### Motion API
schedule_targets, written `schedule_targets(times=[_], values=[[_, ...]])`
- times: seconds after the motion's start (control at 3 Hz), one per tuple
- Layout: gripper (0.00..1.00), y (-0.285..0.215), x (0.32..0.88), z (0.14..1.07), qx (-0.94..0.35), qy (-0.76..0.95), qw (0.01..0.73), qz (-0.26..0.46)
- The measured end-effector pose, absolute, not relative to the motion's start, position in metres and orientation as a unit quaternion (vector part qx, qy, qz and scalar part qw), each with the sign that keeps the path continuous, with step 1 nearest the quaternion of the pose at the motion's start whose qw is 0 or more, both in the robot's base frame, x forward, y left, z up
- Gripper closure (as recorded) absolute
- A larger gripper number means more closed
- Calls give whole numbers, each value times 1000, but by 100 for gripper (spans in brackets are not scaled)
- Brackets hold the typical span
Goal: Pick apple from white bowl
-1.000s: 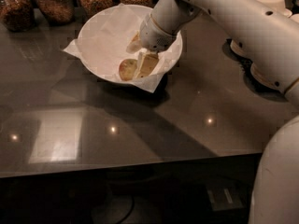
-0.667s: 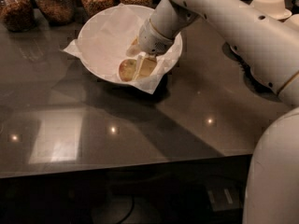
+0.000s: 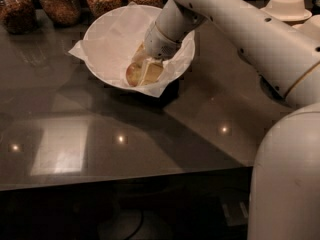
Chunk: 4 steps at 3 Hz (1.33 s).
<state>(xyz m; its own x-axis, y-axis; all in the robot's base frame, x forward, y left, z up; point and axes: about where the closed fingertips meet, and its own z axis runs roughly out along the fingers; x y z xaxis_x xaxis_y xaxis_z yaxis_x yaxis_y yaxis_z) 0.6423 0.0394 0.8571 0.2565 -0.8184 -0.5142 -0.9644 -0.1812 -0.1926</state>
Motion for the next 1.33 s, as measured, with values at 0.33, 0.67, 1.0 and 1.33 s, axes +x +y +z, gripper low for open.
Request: schedule_targets(times=[0.33,0.67,1.0,1.33], values=[[58,43,643,854,-759,587,236,155],[81,44,642,857,-764,582,228,157],[100,42,641,874,-770,577,224,153],[100,37,641,899,-772,574,233,142]])
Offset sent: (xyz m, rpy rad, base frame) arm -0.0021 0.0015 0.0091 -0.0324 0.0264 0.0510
